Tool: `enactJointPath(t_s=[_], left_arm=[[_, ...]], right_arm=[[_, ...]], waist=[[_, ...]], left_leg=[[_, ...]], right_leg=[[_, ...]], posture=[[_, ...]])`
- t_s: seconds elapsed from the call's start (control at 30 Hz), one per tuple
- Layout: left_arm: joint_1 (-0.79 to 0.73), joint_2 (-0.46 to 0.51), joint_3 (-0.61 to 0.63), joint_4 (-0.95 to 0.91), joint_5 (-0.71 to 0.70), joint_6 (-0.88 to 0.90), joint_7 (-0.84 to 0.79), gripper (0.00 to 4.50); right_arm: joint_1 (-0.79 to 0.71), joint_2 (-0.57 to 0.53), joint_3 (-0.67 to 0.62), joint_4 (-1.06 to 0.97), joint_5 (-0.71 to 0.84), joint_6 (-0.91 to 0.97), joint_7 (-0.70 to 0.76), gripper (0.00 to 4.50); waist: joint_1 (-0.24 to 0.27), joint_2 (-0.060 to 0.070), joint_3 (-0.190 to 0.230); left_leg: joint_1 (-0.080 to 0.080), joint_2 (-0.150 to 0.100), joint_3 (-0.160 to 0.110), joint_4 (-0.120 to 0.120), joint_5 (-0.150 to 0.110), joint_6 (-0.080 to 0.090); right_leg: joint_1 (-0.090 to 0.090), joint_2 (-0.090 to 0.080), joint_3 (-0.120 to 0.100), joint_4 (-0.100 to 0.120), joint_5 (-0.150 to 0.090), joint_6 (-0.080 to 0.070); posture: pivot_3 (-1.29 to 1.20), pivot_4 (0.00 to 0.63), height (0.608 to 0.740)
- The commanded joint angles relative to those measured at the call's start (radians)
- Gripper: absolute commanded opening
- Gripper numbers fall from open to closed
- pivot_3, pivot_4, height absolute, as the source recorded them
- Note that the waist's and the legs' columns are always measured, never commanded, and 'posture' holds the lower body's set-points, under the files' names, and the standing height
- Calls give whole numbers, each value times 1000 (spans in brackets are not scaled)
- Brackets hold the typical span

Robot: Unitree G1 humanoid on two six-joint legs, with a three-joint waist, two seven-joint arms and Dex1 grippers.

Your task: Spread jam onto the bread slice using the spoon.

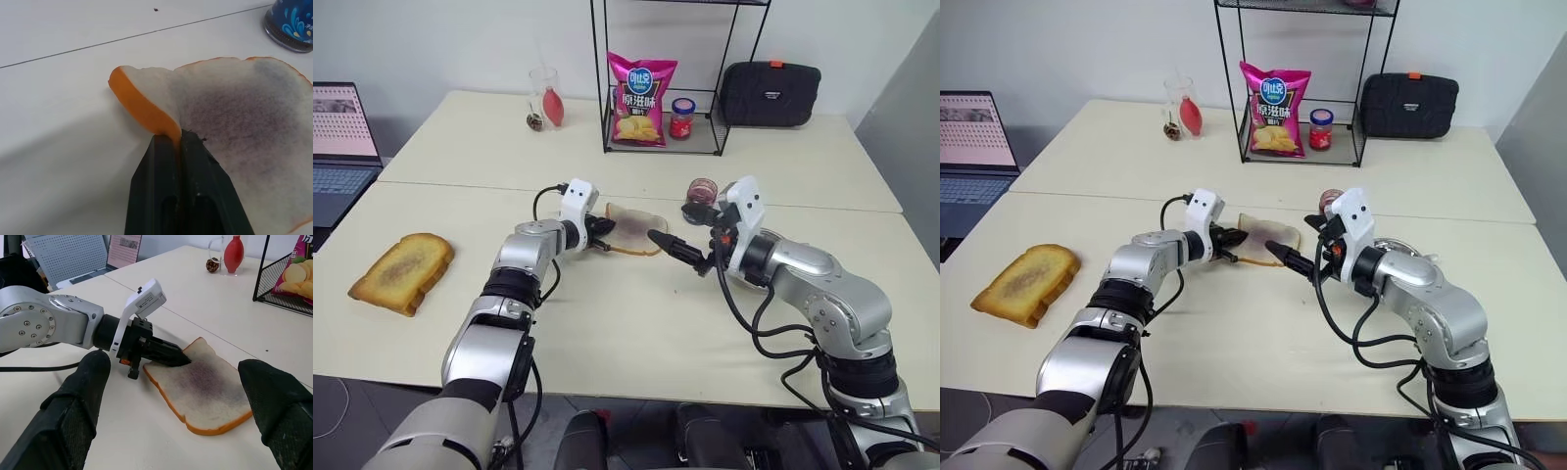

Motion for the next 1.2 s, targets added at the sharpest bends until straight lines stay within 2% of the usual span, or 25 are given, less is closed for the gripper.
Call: enactJointPath(t_s=[0.03, 0.23, 0.37, 0.4, 0.43, 0.57, 0.7, 0.87, 1.03, 1.2], left_arm=[[59, 39, 51, -135, -23, 97, 11, 1201], [114, 90, 82, -316, -41, 174, 1, 2412], [126, 140, 49, -386, 1, 148, -16, 3276], [129, 148, 41, -400, 9, 144, -22, 3342], [130, 154, 33, -415, 13, 137, -34, 3686], [141, 153, -5, -499, 4, -24, -151, 4419], [147, 78, -20, -584, -63, -48, -223, 4419], [147, 44, -140, -600, -50, -151, -399, 4419], [109, -6, -205, -510, -51, -259, -551, 4419], [66, -44, -228, -395, -16, -370, -610, 4419]], right_arm=[[-8, -8, -22, -14, 5, -16, 4, 4500], [55, -40, -76, -46, 12, -3, -12, 4500], [96, -59, -127, -62, 22, 1, -31, 4500], [103, -62, -138, -64, 25, 1, -33, 4500], [111, -67, -153, -66, 26, 2, -36, 4500], [156, -77, -223, -78, 11, 5, -83, 4500], [201, -94, -303, -92, 25, 17, -110, 4500], [264, -77, -438, -154, 84, 88, -190, 4500], [336, 16, -684, -223, 241, 181, -344, 4500], [358, 88, -834, -163, 413, 212, -459, 4500]], waist=[[-2, 0, 0], [1, 0, 0], [4, 0, 0], [4, 0, 0], [5, 0, 0], [9, 0, 0], [24, 0, 0], [26, 1, 0], [25, 3, -1], [21, 3, -2]], left_leg=[[0, 0, 0, 0, 0, 0], [0, 0, 0, 0, 0, 0], [0, 0, 0, 0, 0, 0], [0, 0, 0, 0, 0, 0], [0, 0, 0, 1, 0, 0], [0, 0, 0, 1, 0, 0], [0, 0, 1, 1, 0, 0], [1, -1, 1, 1, 0, 0], [1, -1, 0, 1, 0, 0], [1, -1, 0, 2, 1, 1]], right_leg=[[0, 0, 0, 0, 0, 0], [0, 0, -1, 0, 0, 0], [0, -1, 0, 0, 0, 0], [0, -1, 0, 0, 0, 0], [0, -1, 0, 0, 0, 0], [1, -1, 0, 0, 0, 0], [1, -1, 1, 0, 1, -1], [2, -1, 1, 0, 0, 0], [2, 0, 1, 0, 0, 0], [2, 0, 1, 0, -1, 2]], posture=[[0, 150, 740], [0, 150, 740], [0, 150, 740], [0, 150, 740], [0, 150, 740], [0, 150, 740], [0, 150, 740], [0, 150, 740], [0, 150, 740], [0, 150, 740]])
